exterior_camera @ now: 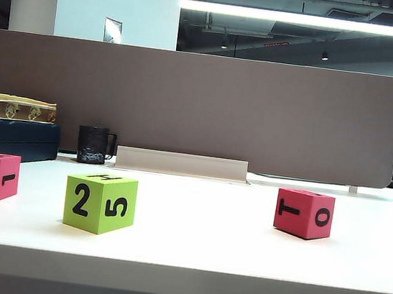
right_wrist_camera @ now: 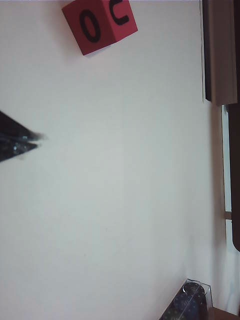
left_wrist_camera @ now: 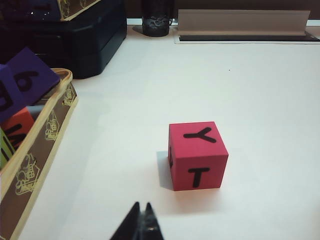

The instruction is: Select the appropriate blocks from the scattered letter blocks on the table and arrange them in a row to spell out "THU".

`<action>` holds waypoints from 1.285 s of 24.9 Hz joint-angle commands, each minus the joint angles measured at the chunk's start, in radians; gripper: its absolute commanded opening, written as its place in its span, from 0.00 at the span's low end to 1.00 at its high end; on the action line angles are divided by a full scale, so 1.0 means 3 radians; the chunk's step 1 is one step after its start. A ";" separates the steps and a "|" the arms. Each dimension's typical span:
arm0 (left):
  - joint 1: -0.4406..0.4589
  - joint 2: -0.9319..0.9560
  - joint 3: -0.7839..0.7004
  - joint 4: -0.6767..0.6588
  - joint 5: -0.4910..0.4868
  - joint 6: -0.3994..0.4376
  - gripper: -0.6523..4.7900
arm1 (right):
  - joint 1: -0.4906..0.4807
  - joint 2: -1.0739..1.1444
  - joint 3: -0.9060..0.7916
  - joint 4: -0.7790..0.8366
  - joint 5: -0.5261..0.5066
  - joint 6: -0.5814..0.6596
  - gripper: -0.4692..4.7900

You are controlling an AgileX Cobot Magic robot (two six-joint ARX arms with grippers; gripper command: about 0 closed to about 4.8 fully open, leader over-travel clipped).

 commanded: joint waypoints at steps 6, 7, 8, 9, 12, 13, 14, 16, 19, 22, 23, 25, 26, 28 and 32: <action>0.0005 0.0003 0.0003 -0.0036 0.0000 -0.0011 0.11 | 0.0004 -0.0041 -0.0019 0.0032 0.0006 -0.0009 0.09; 0.0005 0.0003 0.0003 -0.0036 0.0000 -0.0011 0.11 | 0.0004 -0.0041 -0.0019 0.0032 0.0006 -0.0008 0.09; 0.0005 0.0003 0.0003 -0.0036 0.0000 -0.0011 0.11 | 0.0004 -0.0041 -0.0019 0.0032 0.0006 -0.0008 0.09; 0.0005 0.0003 0.0003 -0.0036 0.0001 -0.0011 0.11 | 0.0004 -0.0041 -0.0019 0.0032 0.0005 -0.0008 0.09; 0.0005 0.0003 0.0003 -0.0034 0.0029 -0.0066 0.11 | 0.0005 -0.0041 -0.0019 0.0069 -0.0192 0.0058 0.09; 0.0005 0.0003 0.0003 -0.0028 0.0081 -0.0139 0.11 | 0.0006 -0.0041 -0.0019 0.0089 -0.0295 0.0154 0.09; 0.0005 0.0003 0.0003 -0.0010 0.0158 -0.0237 0.11 | 0.0006 -0.0041 -0.0019 0.0111 -0.0417 0.0263 0.09; 0.0005 0.0003 0.0004 0.0039 0.0421 -0.0378 0.11 | 0.0006 -0.0041 -0.0019 0.0158 -0.0860 0.0441 0.09; 0.0005 0.0003 0.0005 0.0074 0.0692 -0.0374 0.11 | 0.0008 -0.0041 -0.0020 0.0216 -0.1113 0.0441 0.09; 0.0005 0.0003 0.0005 0.0160 0.0752 -0.0375 0.11 | 0.0008 -0.0041 -0.0020 0.0240 -0.1129 0.0449 0.09; 0.0005 0.0003 0.0005 0.0169 0.0752 -0.0375 0.11 | 0.0008 -0.0041 -0.0020 0.0238 -0.1151 0.0476 0.09; 0.0005 0.0003 0.0005 0.0182 0.0734 -0.0374 0.11 | 0.0008 -0.0041 -0.0020 0.0245 -0.1194 0.0599 0.09; 0.0005 0.0003 0.0005 0.0201 0.0738 -0.0376 0.11 | 0.0008 -0.0041 -0.0020 0.0249 -0.1204 0.0632 0.09; 0.0003 0.0003 0.0006 0.0233 0.0745 -0.0439 0.11 | 0.0008 -0.0041 -0.0019 0.0263 -0.1205 0.0795 0.09; 0.0001 0.0003 0.0009 0.0463 0.0792 -0.0837 0.11 | 0.0008 -0.0041 0.0015 0.0284 -0.1204 0.1113 0.08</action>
